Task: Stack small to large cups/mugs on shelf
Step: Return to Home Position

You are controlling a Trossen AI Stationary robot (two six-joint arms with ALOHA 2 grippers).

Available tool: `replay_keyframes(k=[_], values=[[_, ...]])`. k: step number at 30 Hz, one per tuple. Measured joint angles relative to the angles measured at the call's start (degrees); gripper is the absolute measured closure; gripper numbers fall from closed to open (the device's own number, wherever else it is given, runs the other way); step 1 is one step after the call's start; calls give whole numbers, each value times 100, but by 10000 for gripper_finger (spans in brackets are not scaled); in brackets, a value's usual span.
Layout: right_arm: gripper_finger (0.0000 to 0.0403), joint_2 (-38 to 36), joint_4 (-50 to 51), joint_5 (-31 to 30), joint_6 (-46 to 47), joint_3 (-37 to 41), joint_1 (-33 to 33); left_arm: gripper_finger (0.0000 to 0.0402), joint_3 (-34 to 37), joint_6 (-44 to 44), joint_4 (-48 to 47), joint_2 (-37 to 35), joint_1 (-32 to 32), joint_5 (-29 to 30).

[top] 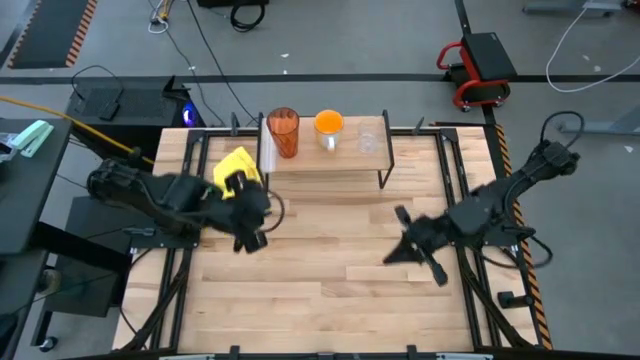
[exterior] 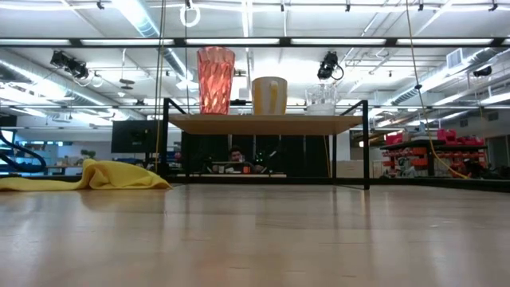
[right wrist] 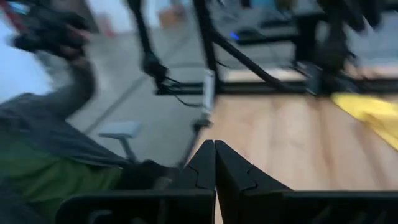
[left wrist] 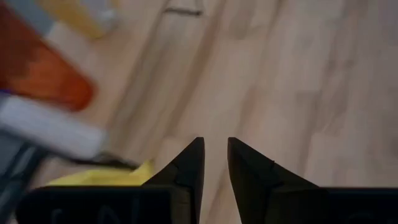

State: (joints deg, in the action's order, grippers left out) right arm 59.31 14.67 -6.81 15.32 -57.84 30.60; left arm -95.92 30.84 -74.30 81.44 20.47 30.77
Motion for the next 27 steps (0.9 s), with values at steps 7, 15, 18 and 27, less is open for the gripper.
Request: replay_keyframes(k=[7, 15, 18, 27], values=[[398, -552, -2781, 2, 41, 2012, 574, 329, 2709, -581, 2963, -1529, 611, -7], [398, -980, -4166, 646, -320, 2889, 284, 324, 5100, -802, 4716, -3423, 567, 0], [398, -1058, -4405, 1700, -311, 2926, -306, 321, 5805, -1186, 5547, -4132, 415, -94], [398, -1266, -4767, 4156, 353, 2924, -2964, 326, 6791, -2104, 6813, -5697, -371, -1472]])
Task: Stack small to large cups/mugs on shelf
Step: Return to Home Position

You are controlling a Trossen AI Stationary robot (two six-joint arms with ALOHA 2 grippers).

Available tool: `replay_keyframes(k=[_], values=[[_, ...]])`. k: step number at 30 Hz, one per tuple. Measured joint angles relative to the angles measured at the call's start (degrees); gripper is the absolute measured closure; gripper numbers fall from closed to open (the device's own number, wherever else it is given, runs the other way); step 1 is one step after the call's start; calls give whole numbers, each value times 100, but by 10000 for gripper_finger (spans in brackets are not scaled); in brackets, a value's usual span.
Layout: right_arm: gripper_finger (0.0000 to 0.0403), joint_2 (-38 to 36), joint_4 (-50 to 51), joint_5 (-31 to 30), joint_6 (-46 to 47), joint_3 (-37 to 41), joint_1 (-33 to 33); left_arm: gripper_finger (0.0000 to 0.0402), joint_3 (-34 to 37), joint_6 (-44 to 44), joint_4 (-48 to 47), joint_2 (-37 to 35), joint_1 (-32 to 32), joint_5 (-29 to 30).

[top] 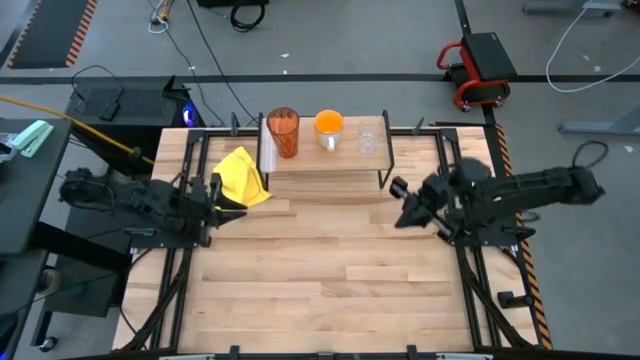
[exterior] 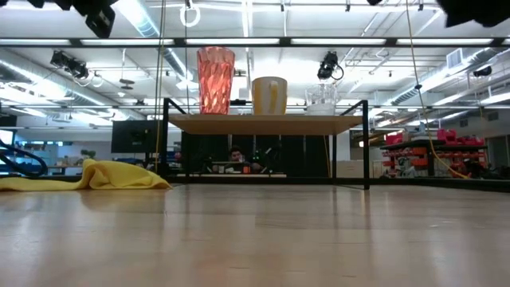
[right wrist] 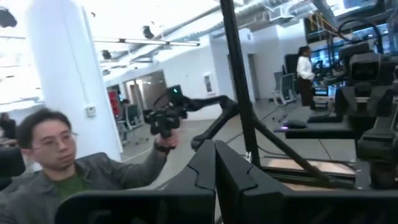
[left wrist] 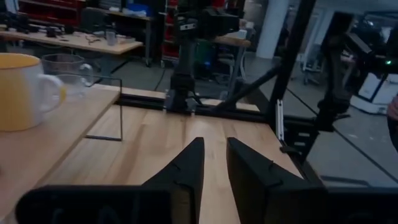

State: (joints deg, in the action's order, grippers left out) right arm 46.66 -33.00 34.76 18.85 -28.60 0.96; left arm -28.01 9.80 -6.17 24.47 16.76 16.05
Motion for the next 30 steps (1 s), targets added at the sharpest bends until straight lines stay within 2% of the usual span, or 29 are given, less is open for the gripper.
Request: replay_keyframes(k=[5, 8, 13, 18, 23, 27, 30], values=[[398, -85, -870, 1539, 464, 0, -1103, 327, 258, -4, -58, -407, -372, -665], [398, -394, -1110, 1814, 320, 0, -1322, 323, 436, -7, -79, -593, -476, -839], [398, -1332, -775, 1916, 312, 0, -1458, 317, 634, 19, -42, -836, -563, -839], [398, -2460, 134, 1943, 216, -11, -1484, 322, 713, 2, -34, -975, -569, -839], [398, -3333, 1234, 1319, -151, -11, -1424, 326, 719, -179, 134, -955, -569, -839], [398, -3679, 1961, 1143, -420, -9, -1307, 321, 735, -278, 194, -953, -567, -839], [398, -3821, 2019, 888, -511, 136, -1193, 317, 990, -273, 533, -964, -567, -839]])
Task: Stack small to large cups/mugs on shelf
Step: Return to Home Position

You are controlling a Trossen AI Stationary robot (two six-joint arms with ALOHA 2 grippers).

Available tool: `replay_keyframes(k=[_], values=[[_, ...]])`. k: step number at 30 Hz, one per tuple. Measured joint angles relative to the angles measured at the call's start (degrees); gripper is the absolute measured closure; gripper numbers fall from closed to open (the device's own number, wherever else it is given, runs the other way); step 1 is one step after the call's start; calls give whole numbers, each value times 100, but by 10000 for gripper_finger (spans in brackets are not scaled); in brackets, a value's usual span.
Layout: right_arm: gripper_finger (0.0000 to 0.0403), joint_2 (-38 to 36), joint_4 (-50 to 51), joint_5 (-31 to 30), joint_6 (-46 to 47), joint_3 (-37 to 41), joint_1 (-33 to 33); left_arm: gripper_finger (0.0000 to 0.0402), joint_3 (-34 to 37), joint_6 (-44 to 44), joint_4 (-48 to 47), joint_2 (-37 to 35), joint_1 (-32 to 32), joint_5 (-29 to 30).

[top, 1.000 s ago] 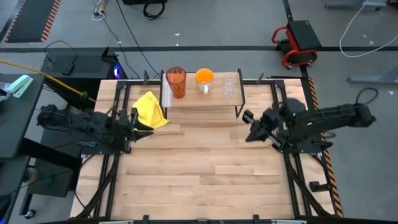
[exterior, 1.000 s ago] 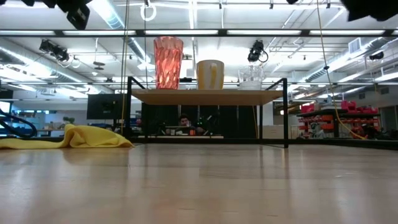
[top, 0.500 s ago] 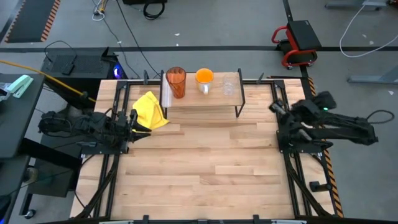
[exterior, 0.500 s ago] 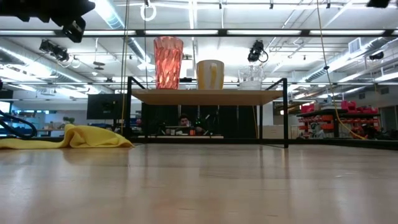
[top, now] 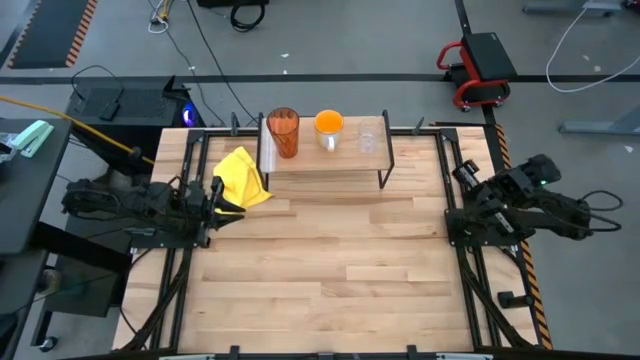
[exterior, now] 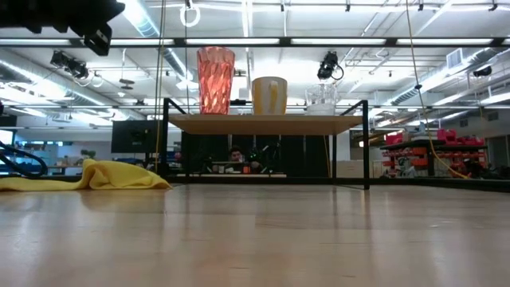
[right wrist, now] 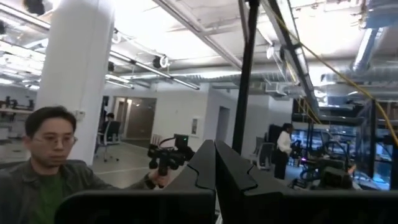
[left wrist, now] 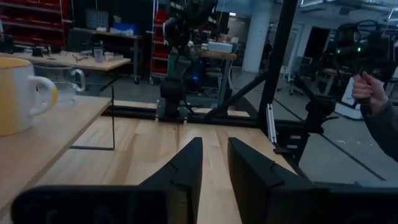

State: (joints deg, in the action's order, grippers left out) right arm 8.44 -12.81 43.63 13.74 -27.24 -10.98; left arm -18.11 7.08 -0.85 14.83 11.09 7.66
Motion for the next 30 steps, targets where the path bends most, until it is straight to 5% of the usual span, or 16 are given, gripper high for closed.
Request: replay_keyframes(k=[12, 21, 30], values=[[398, -37, -3043, -152, 114, 2097, 755, 323, 887, 106, 860, 0, -4, 0], [398, -32, -3088, -720, -77, 2681, 893, 313, 1629, -71, 2132, 2, -4, 2], [398, -26, -2959, -723, -138, 2679, 891, 323, 1760, -303, 2159, 13, -4, 20]])
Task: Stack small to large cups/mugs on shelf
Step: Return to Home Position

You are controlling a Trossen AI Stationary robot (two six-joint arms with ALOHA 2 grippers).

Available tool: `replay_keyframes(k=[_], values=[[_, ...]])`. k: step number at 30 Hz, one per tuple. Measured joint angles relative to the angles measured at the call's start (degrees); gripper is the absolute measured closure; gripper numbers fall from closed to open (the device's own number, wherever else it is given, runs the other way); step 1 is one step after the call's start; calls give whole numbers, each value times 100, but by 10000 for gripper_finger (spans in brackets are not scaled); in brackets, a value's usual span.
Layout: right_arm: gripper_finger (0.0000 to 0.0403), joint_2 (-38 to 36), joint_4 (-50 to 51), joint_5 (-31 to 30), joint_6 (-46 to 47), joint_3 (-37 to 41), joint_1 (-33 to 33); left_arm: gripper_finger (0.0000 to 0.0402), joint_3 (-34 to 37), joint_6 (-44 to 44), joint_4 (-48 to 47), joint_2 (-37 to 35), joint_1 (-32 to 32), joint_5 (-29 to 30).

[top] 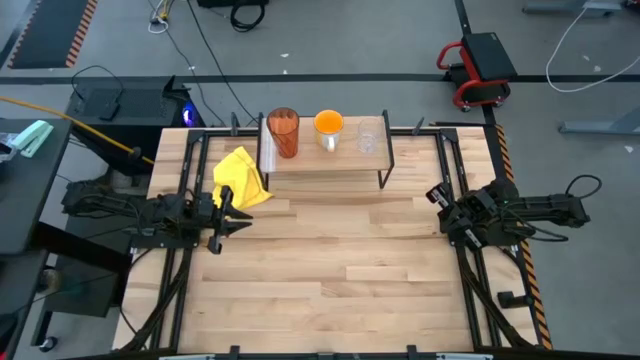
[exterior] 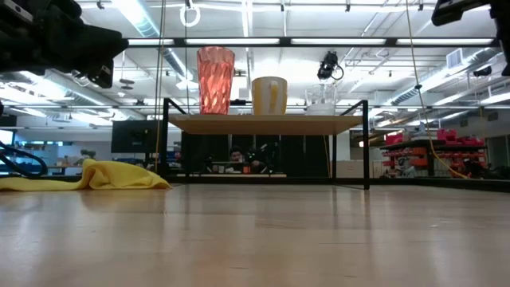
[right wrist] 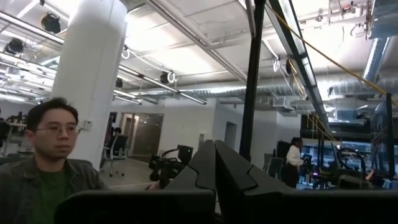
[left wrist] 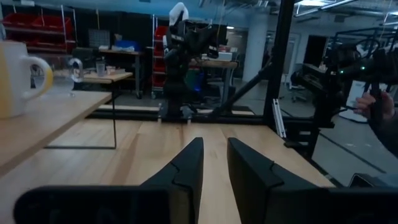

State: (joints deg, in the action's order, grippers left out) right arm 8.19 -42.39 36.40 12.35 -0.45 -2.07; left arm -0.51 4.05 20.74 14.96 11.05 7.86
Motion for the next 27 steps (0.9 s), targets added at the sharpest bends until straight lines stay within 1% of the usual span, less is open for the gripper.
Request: replay_keyframes(k=[3, 6, 9, 13, 15, 18, 23, 27], values=[[398, 0, 2, 1, 243, -2, 0, 323, 0, -82, 34, 0, 0, 0], [398, 0, 2, 2, 398, -4, 0, 319, 2, -390, 31, 0, 0, -2], [398, 0, 177, -40, 157, -11, 0, 316, 3, -780, -5, 1, 0, -2], [398, 4, 733, -616, -314, -11, 0, 313, 4, -617, -19, 2, 0, 0], [398, 7, 854, -792, -438, -11, 0, 313, 4, -596, -85, 2, 0, -1], [398, 3, 642, -782, -495, -11, 0, 317, 4, -598, -243, 2, 0, 0], [398, 2, 447, -585, -509, -11, -1, 323, 7, -596, -481, 2, 0, 0], [398, 0, 661, -549, -541, -11, -4, 321, 7, -596, -523, 2, 0, 0]])
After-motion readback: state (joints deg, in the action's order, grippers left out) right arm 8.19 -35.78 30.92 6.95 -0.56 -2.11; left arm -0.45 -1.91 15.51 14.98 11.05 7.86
